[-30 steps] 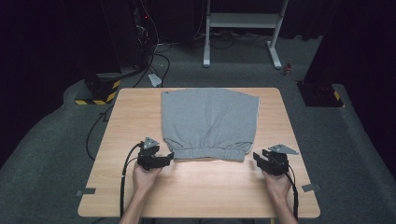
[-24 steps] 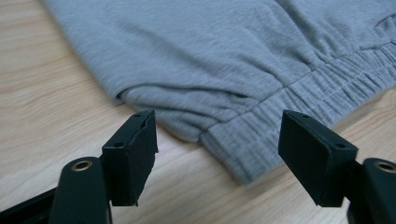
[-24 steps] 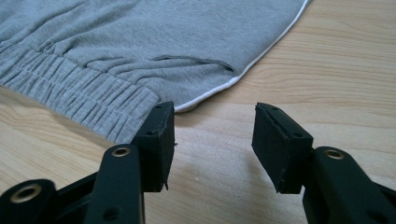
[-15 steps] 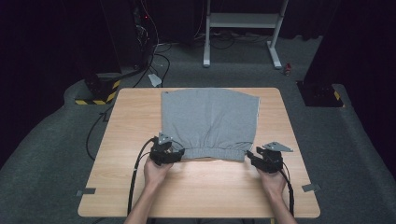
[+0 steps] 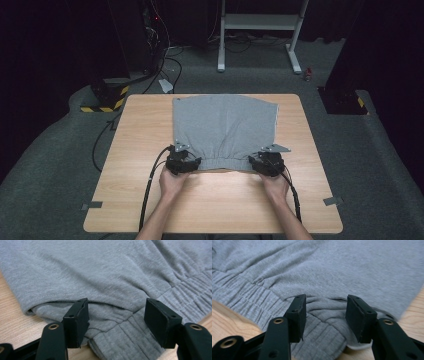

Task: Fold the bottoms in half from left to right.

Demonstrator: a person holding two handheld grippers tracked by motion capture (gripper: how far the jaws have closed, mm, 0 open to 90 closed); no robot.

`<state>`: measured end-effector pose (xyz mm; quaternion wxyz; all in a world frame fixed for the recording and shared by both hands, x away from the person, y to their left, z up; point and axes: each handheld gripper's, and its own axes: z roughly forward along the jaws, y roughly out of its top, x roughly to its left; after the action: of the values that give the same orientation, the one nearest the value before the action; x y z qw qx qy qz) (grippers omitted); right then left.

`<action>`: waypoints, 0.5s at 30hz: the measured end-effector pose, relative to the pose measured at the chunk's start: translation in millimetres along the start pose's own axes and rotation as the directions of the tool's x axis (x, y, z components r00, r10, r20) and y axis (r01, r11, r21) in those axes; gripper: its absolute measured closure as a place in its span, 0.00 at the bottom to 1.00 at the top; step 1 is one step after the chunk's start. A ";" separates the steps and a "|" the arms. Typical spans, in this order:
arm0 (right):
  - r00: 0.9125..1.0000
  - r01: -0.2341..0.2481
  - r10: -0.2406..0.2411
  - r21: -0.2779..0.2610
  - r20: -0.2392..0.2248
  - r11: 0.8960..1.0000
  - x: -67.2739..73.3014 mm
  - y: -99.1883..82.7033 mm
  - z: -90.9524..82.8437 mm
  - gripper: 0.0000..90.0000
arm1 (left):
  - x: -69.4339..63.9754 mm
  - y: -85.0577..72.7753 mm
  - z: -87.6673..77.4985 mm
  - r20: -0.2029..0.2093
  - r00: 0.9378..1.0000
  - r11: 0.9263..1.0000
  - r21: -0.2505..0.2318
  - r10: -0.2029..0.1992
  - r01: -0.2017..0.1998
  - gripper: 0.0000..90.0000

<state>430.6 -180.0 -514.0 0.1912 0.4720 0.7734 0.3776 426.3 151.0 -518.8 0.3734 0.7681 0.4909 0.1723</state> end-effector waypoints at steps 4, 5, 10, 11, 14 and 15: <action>1.000 0.008 -0.009 0.023 0.008 1.000 -0.2 -3.4 5.9 0.52 | -0.8 -1.5 2.5 -0.008 1.000 1.000 0.005 0.026 -0.026 0.40; 1.000 0.006 -0.006 0.022 0.005 1.000 -0.8 -4.6 5.7 0.51 | -1.2 -1.6 1.9 -0.015 0.999 0.999 0.005 0.035 -0.034 0.40; 1.000 0.026 -0.026 0.025 0.017 0.999 0.8 -7.6 4.3 0.51 | -2.9 -2.5 2.6 -0.045 0.995 0.996 0.003 0.084 -0.084 0.36; 1.000 0.027 -0.027 0.026 0.016 0.999 0.5 -7.7 4.2 0.51 | -2.2 -2.6 3.1 -0.043 0.995 0.996 0.000 0.085 -0.085 0.35; 1.000 0.016 -0.016 0.029 0.001 0.999 -1.9 -8.7 3.2 0.51 | -0.7 -5.1 3.1 -0.028 0.997 0.997 -0.011 0.073 -0.074 0.34; 1.000 0.016 -0.016 0.031 0.001 0.999 -1.7 -9.2 2.6 0.51 | -0.5 -6.2 3.1 -0.026 0.997 0.997 -0.019 0.074 -0.075 0.34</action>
<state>427.8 -182.8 -522.7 0.1875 0.4689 0.7827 0.3638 424.1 150.8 -525.5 0.3680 0.7798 0.4650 0.2008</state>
